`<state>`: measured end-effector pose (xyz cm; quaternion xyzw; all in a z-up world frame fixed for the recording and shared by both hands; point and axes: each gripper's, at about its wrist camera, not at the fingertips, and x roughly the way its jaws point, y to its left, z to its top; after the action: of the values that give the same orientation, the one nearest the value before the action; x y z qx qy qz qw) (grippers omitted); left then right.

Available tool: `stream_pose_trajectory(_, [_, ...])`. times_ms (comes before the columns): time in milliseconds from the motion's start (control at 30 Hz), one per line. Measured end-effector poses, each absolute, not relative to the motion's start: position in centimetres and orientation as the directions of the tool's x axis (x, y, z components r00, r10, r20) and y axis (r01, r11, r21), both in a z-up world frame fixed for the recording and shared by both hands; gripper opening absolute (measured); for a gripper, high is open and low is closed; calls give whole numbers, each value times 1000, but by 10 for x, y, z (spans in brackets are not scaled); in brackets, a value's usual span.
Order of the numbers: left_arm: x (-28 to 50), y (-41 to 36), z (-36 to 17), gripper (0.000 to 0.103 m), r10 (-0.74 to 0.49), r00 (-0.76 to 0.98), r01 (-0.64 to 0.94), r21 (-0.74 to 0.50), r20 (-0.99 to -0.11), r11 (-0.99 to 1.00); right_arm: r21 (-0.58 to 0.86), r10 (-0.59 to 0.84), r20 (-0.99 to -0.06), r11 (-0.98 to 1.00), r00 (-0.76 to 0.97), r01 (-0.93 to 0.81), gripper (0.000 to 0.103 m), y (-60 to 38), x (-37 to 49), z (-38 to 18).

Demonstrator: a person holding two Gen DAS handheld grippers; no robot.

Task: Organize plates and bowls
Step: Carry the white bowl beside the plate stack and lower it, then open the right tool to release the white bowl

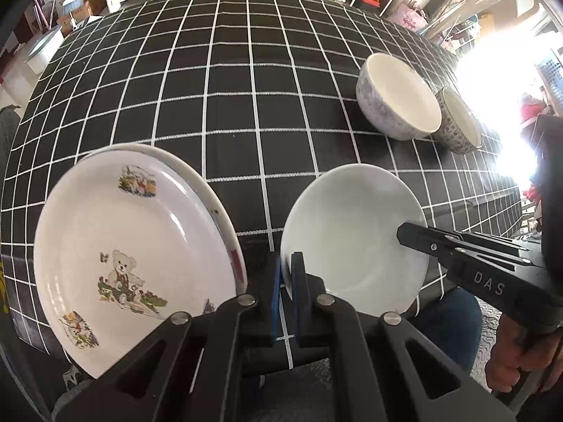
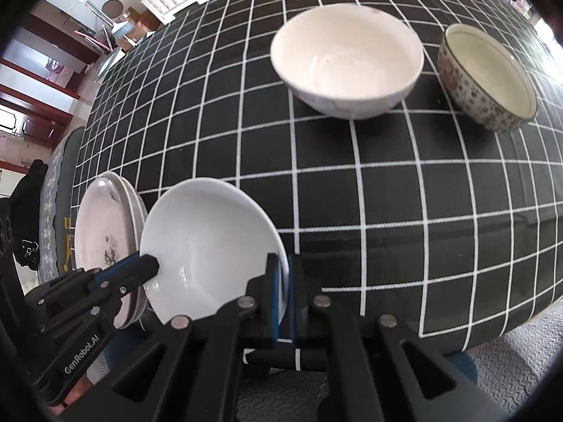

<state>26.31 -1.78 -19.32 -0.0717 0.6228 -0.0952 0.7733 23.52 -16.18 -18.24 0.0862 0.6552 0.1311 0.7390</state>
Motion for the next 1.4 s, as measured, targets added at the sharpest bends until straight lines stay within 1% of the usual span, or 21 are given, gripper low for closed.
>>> stream_pose_trajectory(500, [264,-20,-199,5,-240,206,70,-230,-949,971,307,314,-944,948,104,-83,7,-164,235,-189])
stream_pose_trajectory(667, [262,-17,-199,5,-261,209,56,-255,-942,965,273,286,-950,955,127,-112,7,-159,232,-187])
stream_pose_trajectory(833, [259,-16,-198,5,-266,205,51,-261,-942,964,271,284,-950,957,131,-106,10,-160,232,-186])
stream_pose_trajectory(867, [259,-15,-195,5,-266,215,54,-260,-940,964,263,276,-952,959,134,-109,12,-160,232,-185])
stream_pose_trajectory(933, [258,-15,-190,5,-265,230,63,-258,-936,964,223,240,-960,967,147,-127,25,-158,232,-184])
stream_pose_trajectory(967, [258,-14,-187,5,-265,236,67,-257,-935,964,192,214,-962,971,167,-140,28,-157,231,-181])
stream_pose_trajectory(1033, [259,-11,-181,5,-253,250,63,-246,-934,967,144,173,-962,979,209,-146,46,-156,229,-175])
stream_pose_trajectory(1100, [258,-10,-177,5,-248,262,62,-240,-933,969,124,157,-953,983,260,-138,57,-160,227,-165])
stream_pose_trajectory(1233, [255,-8,-168,5,-246,282,58,-240,-927,969,160,192,-934,979,302,-129,59,-169,226,-146])
stream_pose_trajectory(1300, [253,-9,-162,16,-244,296,65,-235,-924,970,171,205,-926,976,318,-131,59,-172,226,-137])
stream_pose_trajectory(1400, [252,-14,-153,17,-245,315,82,-230,-917,970,180,213,-917,975,336,-126,59,-174,226,-127])
